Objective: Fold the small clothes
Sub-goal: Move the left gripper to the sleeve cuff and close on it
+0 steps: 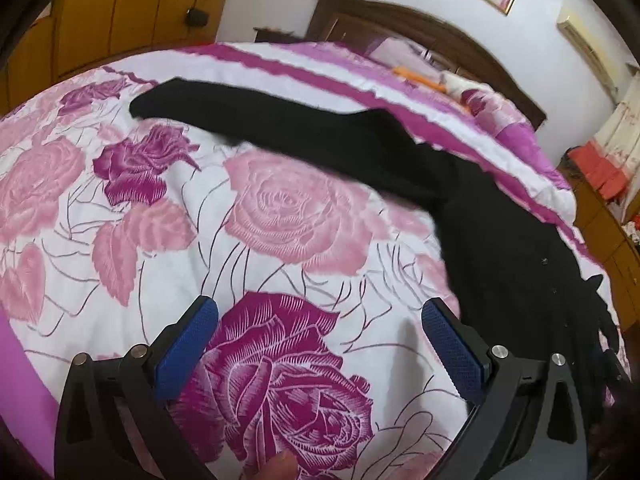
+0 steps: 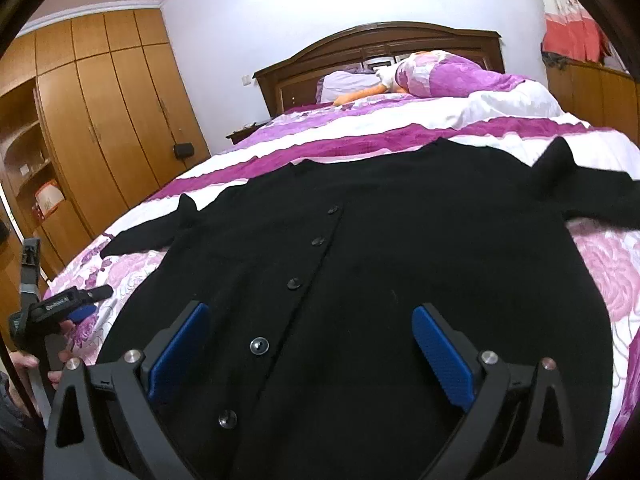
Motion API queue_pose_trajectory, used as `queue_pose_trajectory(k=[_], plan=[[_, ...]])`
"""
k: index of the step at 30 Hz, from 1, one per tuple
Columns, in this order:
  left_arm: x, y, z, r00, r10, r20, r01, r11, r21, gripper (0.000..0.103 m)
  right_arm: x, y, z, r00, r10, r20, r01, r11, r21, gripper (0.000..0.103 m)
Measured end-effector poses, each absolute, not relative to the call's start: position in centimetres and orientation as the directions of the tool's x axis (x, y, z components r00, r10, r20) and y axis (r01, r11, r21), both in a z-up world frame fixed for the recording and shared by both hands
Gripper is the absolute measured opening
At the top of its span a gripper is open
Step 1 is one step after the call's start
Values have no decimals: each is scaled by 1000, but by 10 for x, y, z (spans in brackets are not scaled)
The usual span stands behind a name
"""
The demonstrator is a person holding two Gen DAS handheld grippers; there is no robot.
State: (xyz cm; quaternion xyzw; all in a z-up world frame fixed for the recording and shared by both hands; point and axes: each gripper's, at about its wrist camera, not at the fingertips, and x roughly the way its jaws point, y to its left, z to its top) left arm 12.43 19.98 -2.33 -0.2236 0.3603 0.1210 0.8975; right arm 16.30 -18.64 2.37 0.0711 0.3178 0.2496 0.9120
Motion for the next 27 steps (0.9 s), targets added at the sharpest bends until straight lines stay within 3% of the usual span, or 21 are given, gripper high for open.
queue_pose_trajectory(k=[5,19,27], plan=[[124,198,-20,713,61,-698,-376,874,-308,90,161,-192,20,671,499,-548,-392,867,308,103],[135,281,-22,813,11,-582,-435,676,-595,90,156,-185,24,648,536,-541,-451,842,295,103],[154,323,-25,831,33,-555,-451,624,-638,90,163,-190,17,635,542,-551,-420,841,342,103]])
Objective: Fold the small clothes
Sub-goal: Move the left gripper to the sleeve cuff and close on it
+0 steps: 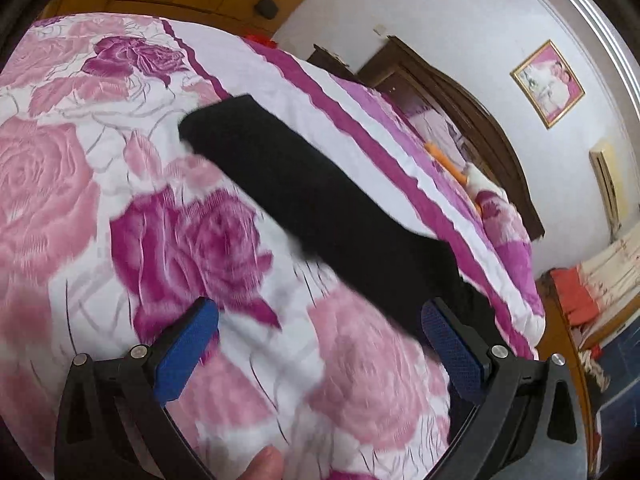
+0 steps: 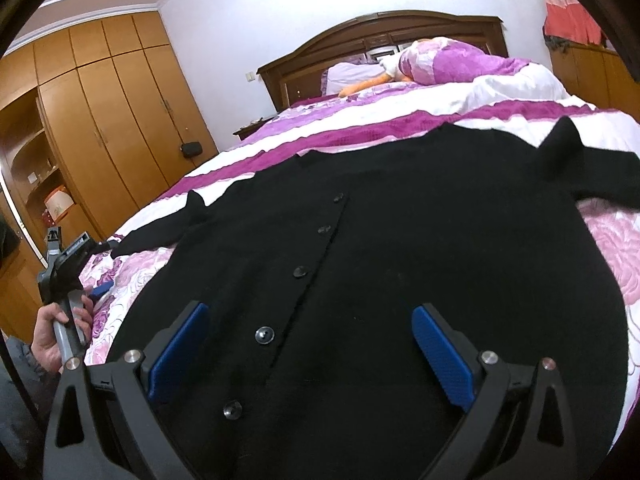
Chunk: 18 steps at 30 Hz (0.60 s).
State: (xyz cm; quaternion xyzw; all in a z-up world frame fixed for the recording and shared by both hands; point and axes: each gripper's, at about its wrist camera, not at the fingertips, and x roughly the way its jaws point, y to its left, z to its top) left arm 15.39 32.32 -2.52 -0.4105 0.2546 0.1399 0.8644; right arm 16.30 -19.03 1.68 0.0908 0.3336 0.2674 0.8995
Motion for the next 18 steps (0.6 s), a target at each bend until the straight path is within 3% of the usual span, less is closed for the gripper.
queue_pose_trajectory(k=[6,18], plan=[[147,344,-28,878,50,-476,-415,573,-706,90,164,-185,16,627,549,-553,-441,835,329,103],[192,420,-40,864,210,-458,-500,473,-726,89,169,-191,10,608,578,-544,-439,816,376,103]])
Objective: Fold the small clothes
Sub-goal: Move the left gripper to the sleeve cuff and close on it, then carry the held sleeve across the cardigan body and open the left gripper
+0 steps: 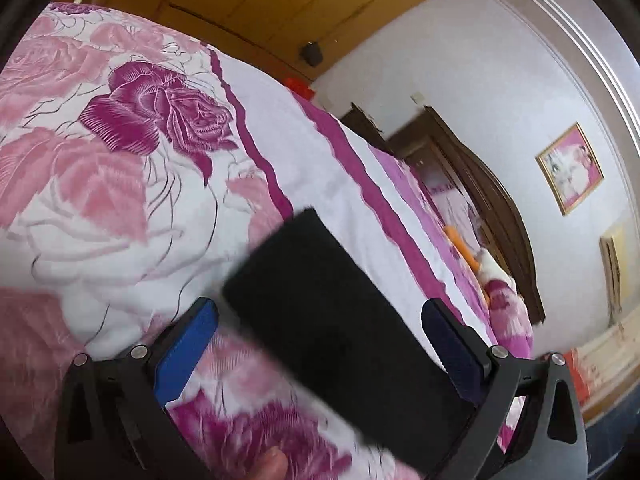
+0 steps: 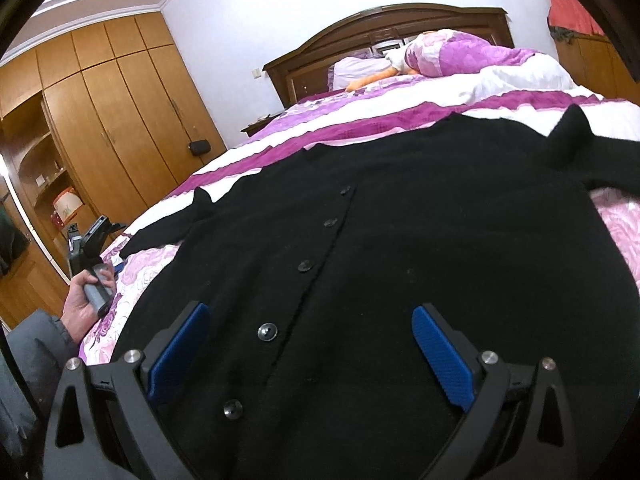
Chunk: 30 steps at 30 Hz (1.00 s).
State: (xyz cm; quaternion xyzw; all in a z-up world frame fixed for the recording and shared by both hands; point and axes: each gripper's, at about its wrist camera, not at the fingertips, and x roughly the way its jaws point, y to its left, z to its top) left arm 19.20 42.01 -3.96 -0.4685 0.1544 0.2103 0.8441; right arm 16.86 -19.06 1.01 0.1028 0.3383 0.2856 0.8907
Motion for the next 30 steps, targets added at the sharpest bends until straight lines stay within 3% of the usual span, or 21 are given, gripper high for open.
queue_pose_trajectory(k=[4,7,9,12,13,15,17,21,30], plan=[[197,413,-38,848,230,-477,-526,481,-702,84,168,-184,7,617,556,-558,-442,831,339,103],[195,412,-38,850,213,-481,-520,478,-708,75,167,-179,7,621,537,-570,-445,841,308,103],[187,413,-39,857,203,-474,-511,460,-726,62,166,-178,7,624,535,-569,-448,842,300,103],[185,415,-42,871,182,-457,-488,434,-757,58,165,-179,7,623,539,-568,-448,840,306,103],[188,415,-41,873,170,-457,-482,445,-755,52,166,-179,7,622,540,-568,-447,840,309,103],[196,416,-43,858,149,-491,-500,453,-738,0,166,-179,7,621,542,-566,-447,838,311,103],[200,417,-49,847,123,-517,-515,433,-740,0,167,-179,8,621,543,-566,-447,838,313,103],[197,417,-39,871,145,-470,-481,447,-754,0,166,-179,8,620,546,-564,-448,836,317,103],[224,368,34,904,152,-399,-399,635,-662,0,186,-200,25,613,613,-498,-442,789,427,103]])
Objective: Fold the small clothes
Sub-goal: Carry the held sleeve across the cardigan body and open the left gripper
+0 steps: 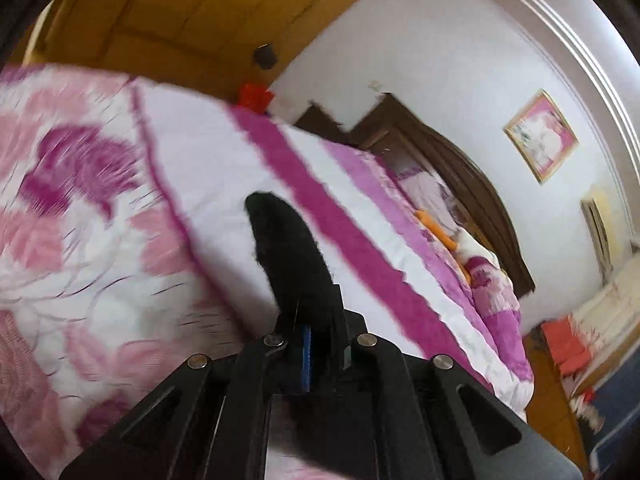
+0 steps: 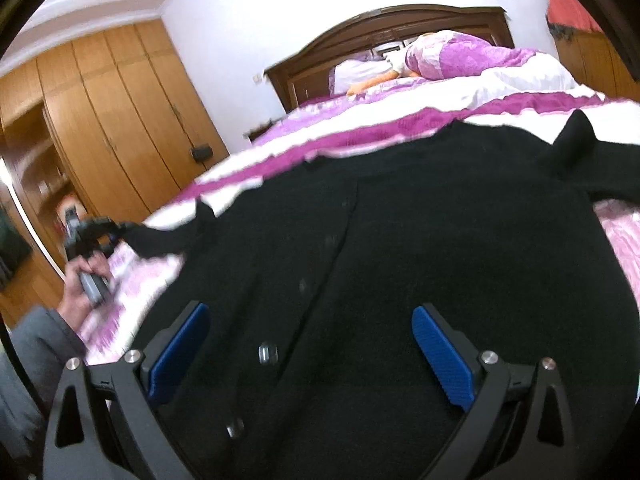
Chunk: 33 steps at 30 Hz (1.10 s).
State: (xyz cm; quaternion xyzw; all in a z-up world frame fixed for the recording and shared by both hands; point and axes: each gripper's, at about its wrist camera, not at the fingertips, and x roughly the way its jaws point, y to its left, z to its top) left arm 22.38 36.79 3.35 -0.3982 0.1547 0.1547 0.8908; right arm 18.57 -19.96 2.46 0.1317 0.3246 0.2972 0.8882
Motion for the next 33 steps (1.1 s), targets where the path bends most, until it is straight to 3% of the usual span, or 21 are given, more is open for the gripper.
queue_pose_trajectory(k=[6,9,15,20,26,33], plan=[[257,298,91,938,72,-340,-266,778,-569,0,236,-252,60,742,562,-365,-381,801,461,103],[279,240,114,935,26,-354,-197,868,-456,0,247,-283,55,769,553,-321,-319,767,557,103],[312,113,130,923,-63,-381,-81,933,-350,0,244,-315,61,789,526,-319,-274,764,584,103],[326,9,107,895,-92,-437,-25,967,-254,0,232,-340,75,825,486,-289,-265,784,561,103],[341,-75,25,792,-110,-600,17,987,-157,0,235,-370,67,826,502,-258,-230,717,658,103],[338,-97,33,802,-138,-581,76,989,-130,0,240,-374,59,812,525,-256,-228,688,689,103]])
